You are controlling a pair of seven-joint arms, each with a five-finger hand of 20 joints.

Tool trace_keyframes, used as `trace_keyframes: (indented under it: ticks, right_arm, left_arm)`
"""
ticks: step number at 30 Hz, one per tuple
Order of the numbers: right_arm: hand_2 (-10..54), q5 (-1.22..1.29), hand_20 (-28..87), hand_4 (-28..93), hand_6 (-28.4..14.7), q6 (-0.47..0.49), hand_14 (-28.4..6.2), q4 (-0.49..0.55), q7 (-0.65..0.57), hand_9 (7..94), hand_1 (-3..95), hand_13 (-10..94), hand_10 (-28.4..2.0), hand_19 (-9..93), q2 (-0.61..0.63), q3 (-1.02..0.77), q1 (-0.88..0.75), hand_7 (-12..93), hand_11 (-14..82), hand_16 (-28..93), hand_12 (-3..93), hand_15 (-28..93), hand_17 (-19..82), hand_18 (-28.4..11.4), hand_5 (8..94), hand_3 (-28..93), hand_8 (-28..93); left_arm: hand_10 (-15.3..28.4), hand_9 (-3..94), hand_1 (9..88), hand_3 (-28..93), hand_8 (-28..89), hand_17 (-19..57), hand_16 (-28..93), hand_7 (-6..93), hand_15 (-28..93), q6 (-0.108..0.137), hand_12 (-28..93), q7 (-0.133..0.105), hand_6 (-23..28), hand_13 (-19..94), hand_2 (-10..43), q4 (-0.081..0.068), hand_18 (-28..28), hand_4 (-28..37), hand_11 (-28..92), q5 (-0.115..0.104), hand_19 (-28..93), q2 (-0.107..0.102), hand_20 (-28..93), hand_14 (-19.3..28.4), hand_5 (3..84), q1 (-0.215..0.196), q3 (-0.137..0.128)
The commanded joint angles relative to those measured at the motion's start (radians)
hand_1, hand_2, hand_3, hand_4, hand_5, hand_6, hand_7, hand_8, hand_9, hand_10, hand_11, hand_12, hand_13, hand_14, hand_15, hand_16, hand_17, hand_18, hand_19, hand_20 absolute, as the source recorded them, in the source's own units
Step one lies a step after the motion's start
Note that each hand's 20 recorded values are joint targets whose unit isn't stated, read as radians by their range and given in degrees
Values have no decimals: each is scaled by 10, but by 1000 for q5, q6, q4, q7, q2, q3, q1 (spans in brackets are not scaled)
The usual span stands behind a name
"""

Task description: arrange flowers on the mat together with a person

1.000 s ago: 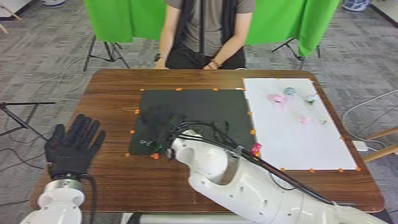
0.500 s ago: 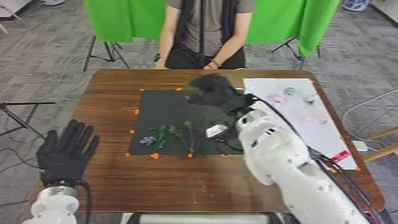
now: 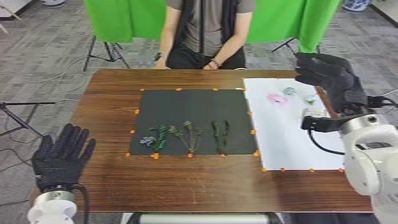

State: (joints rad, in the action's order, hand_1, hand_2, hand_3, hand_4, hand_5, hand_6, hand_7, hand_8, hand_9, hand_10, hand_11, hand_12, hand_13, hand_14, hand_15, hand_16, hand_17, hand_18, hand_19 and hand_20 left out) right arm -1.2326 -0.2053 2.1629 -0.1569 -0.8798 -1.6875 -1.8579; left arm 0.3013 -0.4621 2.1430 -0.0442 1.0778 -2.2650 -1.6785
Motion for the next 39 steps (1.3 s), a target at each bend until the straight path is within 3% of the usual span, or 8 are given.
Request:
trace_keyframes:
  ticks: [1,3,7,11,13,31,33,39]
  right_arm:
    - [73,20,134,-251,-51,14,-162,-6,78,416,203,346,-158,356,-59,-141,-224,130,43,182,126,94,150,-176,458,783,-106]
    - [74,31,136,-250,-50,22,-158,-2,86,414,195,345,-151,346,-72,-167,-244,126,43,181,124,93,151,-175,456,787,-104]
    - [75,57,140,-249,-47,23,-153,2,114,409,190,340,-142,330,-86,-191,-273,121,41,178,122,91,151,-174,451,786,-100]
    - [76,59,145,-249,-45,8,-150,15,96,410,184,336,-138,318,-101,-206,-288,120,42,173,119,90,152,-172,448,788,-99]
    - [78,68,151,-249,-46,2,-150,17,97,411,184,337,-138,313,-110,-208,-292,121,44,171,119,92,153,-172,445,790,-99]
    - [70,37,159,-247,-53,37,-152,14,41,415,205,319,-146,324,-129,-190,-296,129,44,166,122,85,140,-168,433,800,-101]
    - [63,33,159,-247,-53,39,-152,15,28,416,213,319,-147,325,-132,-191,-298,130,45,166,123,85,140,-168,432,800,-101]
    - [53,41,158,-247,-54,77,-152,14,29,418,227,319,-149,335,-152,-216,-311,136,45,166,124,85,136,-169,433,800,-103]
  left_arm:
    - [133,411,268,763,-110,-58,-75,148,246,-13,53,-7,88,305,128,10,142,-283,187,-10,375,16,79,133,492,-35,-12]
    - [134,411,268,764,-110,-57,-75,147,246,-14,53,-8,88,305,128,11,142,-283,187,-11,374,15,79,133,492,-34,-13]
    - [131,407,268,763,-109,-56,-76,145,244,-19,51,-9,88,303,127,14,141,-283,182,25,372,12,79,132,492,-40,-23]
    - [131,403,269,763,-109,-56,-76,142,242,-19,51,-5,88,301,127,11,141,-283,179,29,371,13,79,131,491,-39,-25]
    - [130,403,268,764,-108,-56,-76,141,241,-18,51,-6,86,300,126,9,141,-283,178,18,370,12,79,131,488,-38,-23]
    - [130,401,270,762,-107,-56,-73,139,240,-10,52,4,88,296,125,2,140,-283,178,18,372,0,80,132,488,-16,-23]
    - [130,402,271,762,-107,-56,-73,139,240,13,53,4,87,296,126,5,140,-283,179,9,372,3,80,131,488,-14,-20]
    - [132,404,271,764,-107,-57,-73,142,246,9,54,-1,89,299,127,4,140,-283,186,-3,375,5,82,133,488,-16,-16]
